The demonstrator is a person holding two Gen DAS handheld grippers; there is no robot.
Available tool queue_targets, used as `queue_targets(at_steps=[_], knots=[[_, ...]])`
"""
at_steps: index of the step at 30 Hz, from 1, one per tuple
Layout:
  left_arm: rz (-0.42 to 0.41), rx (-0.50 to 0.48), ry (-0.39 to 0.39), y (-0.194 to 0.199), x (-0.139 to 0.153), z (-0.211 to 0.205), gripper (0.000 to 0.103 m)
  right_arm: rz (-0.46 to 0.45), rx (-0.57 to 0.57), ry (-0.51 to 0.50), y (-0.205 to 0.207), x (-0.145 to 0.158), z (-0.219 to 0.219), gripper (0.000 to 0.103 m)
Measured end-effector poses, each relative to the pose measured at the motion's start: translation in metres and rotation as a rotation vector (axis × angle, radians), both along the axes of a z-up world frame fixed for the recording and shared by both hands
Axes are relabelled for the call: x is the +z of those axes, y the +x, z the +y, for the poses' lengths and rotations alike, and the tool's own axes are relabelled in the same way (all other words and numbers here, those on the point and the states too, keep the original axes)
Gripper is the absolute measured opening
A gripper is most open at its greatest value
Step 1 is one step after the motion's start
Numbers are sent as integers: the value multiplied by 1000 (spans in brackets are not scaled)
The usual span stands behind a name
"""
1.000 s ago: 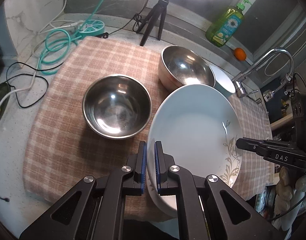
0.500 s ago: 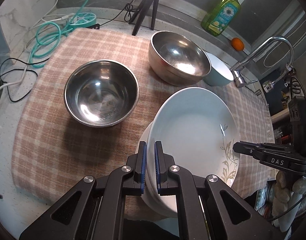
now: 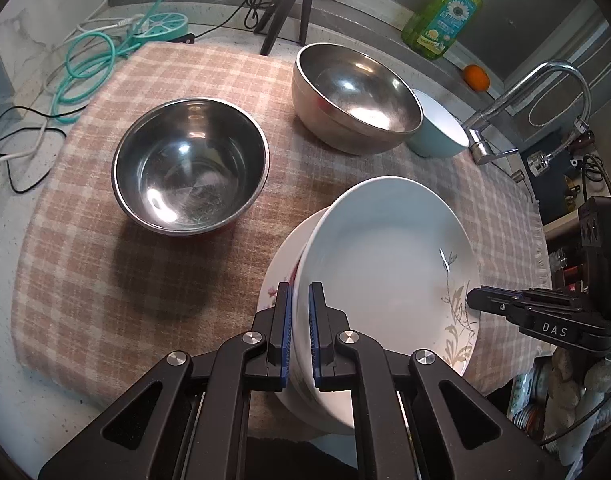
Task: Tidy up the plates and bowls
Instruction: 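Lower the white plate onto the rose plate with both tools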
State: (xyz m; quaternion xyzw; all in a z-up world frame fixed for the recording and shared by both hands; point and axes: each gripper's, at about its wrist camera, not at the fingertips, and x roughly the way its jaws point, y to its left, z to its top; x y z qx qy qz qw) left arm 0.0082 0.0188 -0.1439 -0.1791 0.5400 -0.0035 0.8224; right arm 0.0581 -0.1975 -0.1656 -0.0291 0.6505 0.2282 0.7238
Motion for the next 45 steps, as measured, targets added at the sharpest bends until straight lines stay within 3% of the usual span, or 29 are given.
queue_targets(at_steps=[45], knots=[[46,-28,17,1,-18,-5,6,21,26,-33,-3,-14,7,9]])
